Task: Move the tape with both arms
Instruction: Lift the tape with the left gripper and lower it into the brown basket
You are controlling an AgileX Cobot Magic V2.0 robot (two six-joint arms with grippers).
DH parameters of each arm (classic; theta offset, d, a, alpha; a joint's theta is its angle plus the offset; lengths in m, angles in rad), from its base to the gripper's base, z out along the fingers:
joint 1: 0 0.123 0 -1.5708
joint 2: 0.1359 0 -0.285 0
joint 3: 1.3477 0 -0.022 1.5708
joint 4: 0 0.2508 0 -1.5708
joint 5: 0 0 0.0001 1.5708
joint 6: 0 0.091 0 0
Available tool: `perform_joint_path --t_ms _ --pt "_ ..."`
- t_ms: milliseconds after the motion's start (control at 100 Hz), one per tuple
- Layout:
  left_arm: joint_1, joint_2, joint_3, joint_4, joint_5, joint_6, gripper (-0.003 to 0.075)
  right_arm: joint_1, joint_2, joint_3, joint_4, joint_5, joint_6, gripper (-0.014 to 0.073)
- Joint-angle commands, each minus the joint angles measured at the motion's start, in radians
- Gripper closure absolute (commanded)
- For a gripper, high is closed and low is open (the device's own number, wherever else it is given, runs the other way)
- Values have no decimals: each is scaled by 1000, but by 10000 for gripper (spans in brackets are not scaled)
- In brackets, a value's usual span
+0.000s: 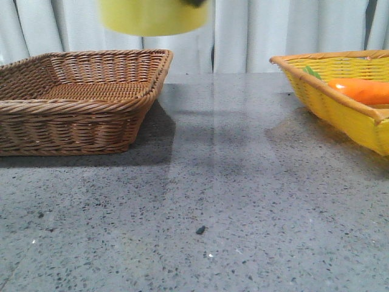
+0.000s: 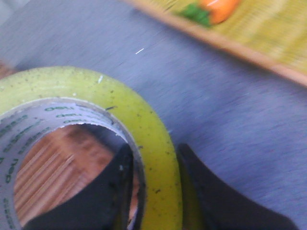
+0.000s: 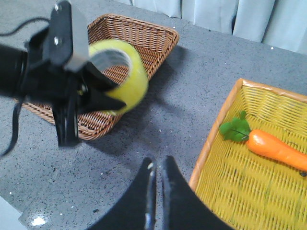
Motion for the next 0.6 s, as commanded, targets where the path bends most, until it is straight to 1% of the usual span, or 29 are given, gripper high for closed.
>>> perform_joint_path --t_ms 0,120,300,430,450,490,500,530,550,560,590 --pt "65 -53 -33 2 -33 -3 741 -3 0 -13 -17 -70 -3 668" --pt "139 -53 11 -76 -43 4 741 -3 0 -6 -11 -68 -3 668" --pt "177 -53 133 -83 -111 4 741 -3 0 -6 -5 -72 -3 668" --pt "187 -53 180 -93 -165 4 729 -3 0 -6 -5 -72 -3 668" --pt "187 -53 182 -93 -165 4 715 -3 0 -6 -5 -70 -3 668" --pt "187 -53 182 -98 -166 4 650 -3 0 -6 -5 -65 -3 668" --pt "187 -53 182 -100 -166 4 650 -3 0 -6 -5 -65 -3 668" --pt "187 -53 182 -100 -166 4 582 -3 0 -6 -5 -63 -3 668" --pt "187 -53 182 -100 -167 4 552 -3 0 -6 -5 -60 -3 668" --pt "187 -53 182 -100 -169 4 519 -3 0 -6 -5 -59 -1 668" --pt "187 -53 182 -100 -169 4 457 -3 0 -6 -5 -54 6 668"
